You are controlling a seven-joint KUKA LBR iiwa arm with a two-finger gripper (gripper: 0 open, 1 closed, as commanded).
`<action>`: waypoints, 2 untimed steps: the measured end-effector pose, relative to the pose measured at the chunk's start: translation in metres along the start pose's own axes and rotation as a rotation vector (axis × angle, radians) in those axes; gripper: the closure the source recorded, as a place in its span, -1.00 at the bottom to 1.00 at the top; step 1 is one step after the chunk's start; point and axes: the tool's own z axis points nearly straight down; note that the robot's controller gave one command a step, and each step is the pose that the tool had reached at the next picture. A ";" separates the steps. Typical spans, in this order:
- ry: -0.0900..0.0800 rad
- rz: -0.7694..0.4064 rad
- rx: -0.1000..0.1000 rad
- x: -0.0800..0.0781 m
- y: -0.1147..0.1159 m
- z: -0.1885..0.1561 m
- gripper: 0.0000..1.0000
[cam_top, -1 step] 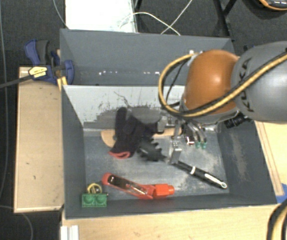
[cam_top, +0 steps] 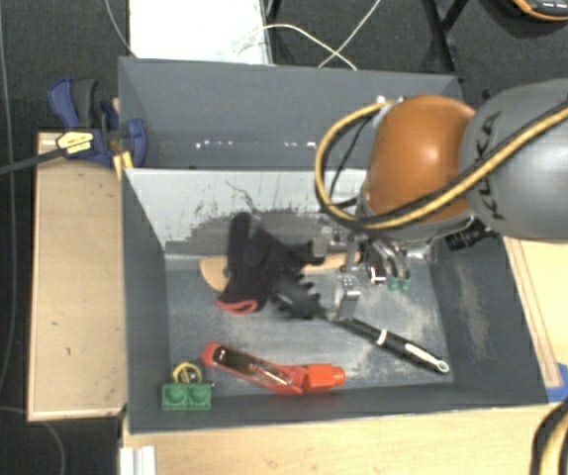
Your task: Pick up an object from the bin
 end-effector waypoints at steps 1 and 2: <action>0.004 0.093 -0.001 0.023 -0.009 0.092 -1.00; -0.016 0.189 -0.003 0.021 -0.012 0.039 -1.00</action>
Offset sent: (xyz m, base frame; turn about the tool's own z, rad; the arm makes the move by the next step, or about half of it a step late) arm -0.0215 -0.0120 -0.0399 0.1895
